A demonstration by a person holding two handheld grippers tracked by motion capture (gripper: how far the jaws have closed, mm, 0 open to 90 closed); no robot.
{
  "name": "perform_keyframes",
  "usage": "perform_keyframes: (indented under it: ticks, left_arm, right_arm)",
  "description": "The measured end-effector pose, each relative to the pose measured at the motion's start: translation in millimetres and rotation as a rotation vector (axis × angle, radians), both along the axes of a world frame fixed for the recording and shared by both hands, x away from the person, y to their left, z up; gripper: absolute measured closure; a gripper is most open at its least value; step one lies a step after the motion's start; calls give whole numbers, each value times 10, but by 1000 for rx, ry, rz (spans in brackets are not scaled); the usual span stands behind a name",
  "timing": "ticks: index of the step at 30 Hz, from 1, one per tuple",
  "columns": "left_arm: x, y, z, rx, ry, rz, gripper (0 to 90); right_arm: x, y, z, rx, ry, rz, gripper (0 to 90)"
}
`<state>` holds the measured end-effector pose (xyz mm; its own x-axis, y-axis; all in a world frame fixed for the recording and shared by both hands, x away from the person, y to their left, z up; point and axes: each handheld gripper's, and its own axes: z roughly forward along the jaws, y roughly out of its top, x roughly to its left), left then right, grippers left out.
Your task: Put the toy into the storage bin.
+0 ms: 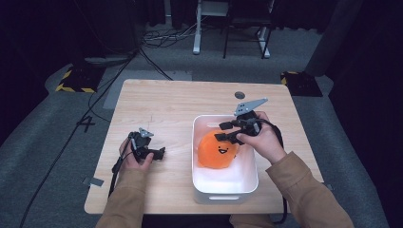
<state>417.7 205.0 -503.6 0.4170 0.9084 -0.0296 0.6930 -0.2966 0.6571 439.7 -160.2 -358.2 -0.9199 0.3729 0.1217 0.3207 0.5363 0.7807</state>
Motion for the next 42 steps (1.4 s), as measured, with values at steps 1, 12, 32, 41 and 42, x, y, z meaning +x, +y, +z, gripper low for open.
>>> perform_keyframes:
  ticks: [1,12,32,41,42]
  left_arm:
    - [0,0,-1,-2,-1,0,4]
    - [0,0,0,1,0,0,4]
    - [1,-1,-1,-2,0,1,3]
    - [1,-1,0,-1,1,0,4]
    - [1,-1,0,-1,0,0,4]
  right_arm:
    - [0,0,0,0,0,0,461]
    - [-110,-183,211,57,-63,-15,424]
    - [-177,-973,380,115,-125,-230,362]
    - [-214,-1221,359,129,-118,-287,355]
    - [-218,-1241,353,126,-117,-290,354]
